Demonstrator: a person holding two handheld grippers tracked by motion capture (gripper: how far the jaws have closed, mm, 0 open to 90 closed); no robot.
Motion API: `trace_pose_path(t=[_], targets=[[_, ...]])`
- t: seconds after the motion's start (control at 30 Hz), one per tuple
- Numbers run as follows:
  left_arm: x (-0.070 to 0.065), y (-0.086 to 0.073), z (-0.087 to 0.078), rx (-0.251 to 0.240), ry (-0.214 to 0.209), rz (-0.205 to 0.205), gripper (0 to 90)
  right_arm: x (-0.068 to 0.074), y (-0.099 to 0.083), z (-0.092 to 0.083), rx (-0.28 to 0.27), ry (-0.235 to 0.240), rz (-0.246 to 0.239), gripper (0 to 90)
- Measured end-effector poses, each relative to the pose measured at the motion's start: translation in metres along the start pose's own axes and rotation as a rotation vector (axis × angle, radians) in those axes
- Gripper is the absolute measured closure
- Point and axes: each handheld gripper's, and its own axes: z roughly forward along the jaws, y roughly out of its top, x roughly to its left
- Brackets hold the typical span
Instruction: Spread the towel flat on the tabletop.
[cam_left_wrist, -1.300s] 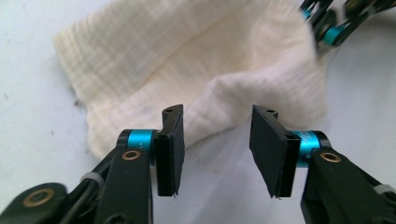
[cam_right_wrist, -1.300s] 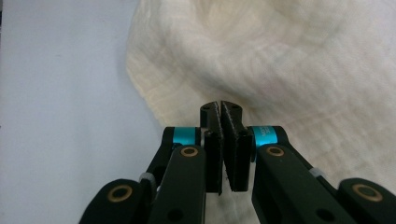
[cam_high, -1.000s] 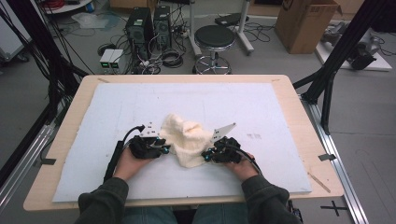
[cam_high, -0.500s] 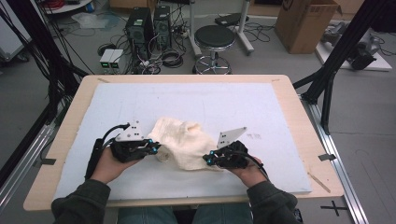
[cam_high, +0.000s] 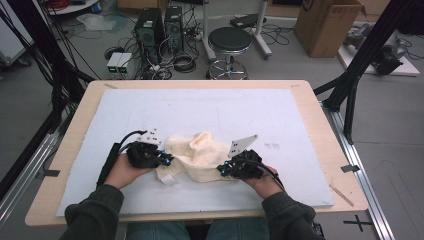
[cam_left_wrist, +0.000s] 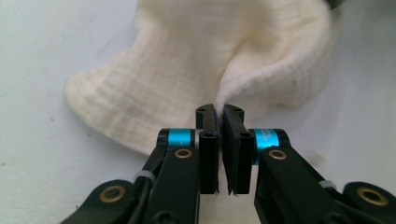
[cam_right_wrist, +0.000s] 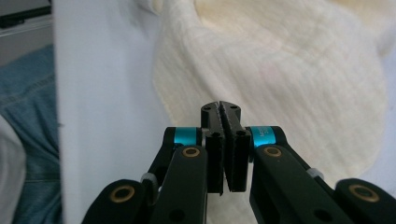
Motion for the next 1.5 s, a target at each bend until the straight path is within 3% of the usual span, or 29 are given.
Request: trace_pose_path(t=[0.1,0.2,0.3,0.4,0.43,0.53,0.63,0.7,0.87,1.13,1.17,1.37,1.5], targets=[[0.007,0.000,0.016,0.037,0.029,-0.002,81.8,-0.009,-0.005,0.010,0.039,0.001,0.028,88.6],[0.009,0.000,0.019,0.023,0.022,-0.020,78.2,-0.013,-0.007,0.016,0.059,0.000,0.030,88.4],[0.009,0.000,0.009,-0.001,0.015,-0.033,67.7,-0.014,-0.007,0.016,0.054,0.003,0.032,86.4],[0.005,0.001,-0.010,-0.074,0.021,-0.033,60.4,-0.012,-0.007,0.009,0.015,0.007,0.039,80.5],[0.003,0.001,-0.017,-0.105,0.019,-0.042,59.5,-0.012,-0.007,0.005,-0.004,0.013,0.038,78.4],[-0.007,-0.003,-0.033,-0.156,0.017,-0.016,59.9,-0.008,-0.012,-0.006,-0.041,0.006,0.037,74.9],[-0.018,-0.012,-0.041,-0.167,0.012,0.002,63.0,-0.007,-0.022,-0.018,-0.055,-0.014,0.035,73.2],[-0.024,-0.022,-0.043,-0.181,-0.014,0.003,65.2,-0.007,-0.030,-0.024,-0.065,-0.027,0.034,71.5],[-0.030,-0.037,-0.033,-0.148,-0.033,-0.006,62.7,-0.010,-0.043,-0.030,-0.066,-0.026,0.047,67.7],[-0.030,-0.039,-0.008,0.005,-0.027,0.022,62.4,-0.017,-0.044,-0.016,0.003,-0.039,0.050,66.7],[-0.031,-0.039,-0.005,0.012,-0.015,0.040,63.8,-0.017,-0.044,-0.014,0.015,-0.040,0.042,67.3],[-0.030,-0.039,-0.006,0.006,0.018,0.051,79.6,-0.020,-0.046,-0.012,-0.003,0.003,0.068,84.9],[-0.033,-0.039,-0.011,-0.014,0.008,0.066,85.6,-0.017,-0.044,-0.014,0.009,-0.002,0.061,87.9]])
